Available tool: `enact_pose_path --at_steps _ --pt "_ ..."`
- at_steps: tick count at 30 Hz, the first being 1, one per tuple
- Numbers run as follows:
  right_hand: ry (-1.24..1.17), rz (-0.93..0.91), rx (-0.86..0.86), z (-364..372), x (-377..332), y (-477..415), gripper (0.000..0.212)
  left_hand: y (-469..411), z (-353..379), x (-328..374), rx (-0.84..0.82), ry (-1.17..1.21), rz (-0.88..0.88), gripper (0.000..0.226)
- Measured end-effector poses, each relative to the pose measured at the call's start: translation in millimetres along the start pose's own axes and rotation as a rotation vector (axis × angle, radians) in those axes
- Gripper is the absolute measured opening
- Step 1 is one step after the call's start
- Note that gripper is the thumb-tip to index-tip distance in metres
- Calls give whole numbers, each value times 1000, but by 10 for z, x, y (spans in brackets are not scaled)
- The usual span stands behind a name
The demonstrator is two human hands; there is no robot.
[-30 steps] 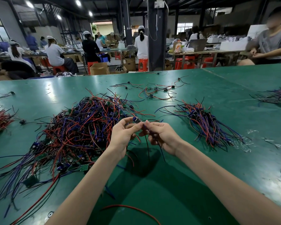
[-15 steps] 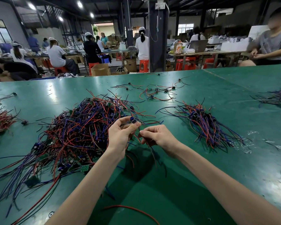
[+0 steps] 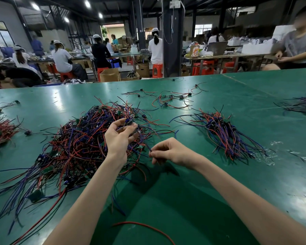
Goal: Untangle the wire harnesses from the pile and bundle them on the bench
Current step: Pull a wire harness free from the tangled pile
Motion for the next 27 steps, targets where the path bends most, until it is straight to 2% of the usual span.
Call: enact_pose_path --at_steps 3,14,20,27 --pt "36 39 -13 47 47 8 13 -48 -75 2 56 42 -11 29" --pt "155 48 51 6 2 43 13 -69 -129 45 80 96 13 31" --pt "200 -125 -43 212 -186 111 14 -100 -192 35 100 130 -6 28" --pt "90 -291 -11 263 -359 148 15 -63 -84 -64 32 12 18 25"
Point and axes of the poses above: each hand's wrist, its own y-axis away from the middle knuckle, its own z-axis out of the palm, x = y × z, the point moved 5 cm from there along -y, towards the middle knuckle, and after that the axes turned 4 degrees about -y, right-handed, at the moved point
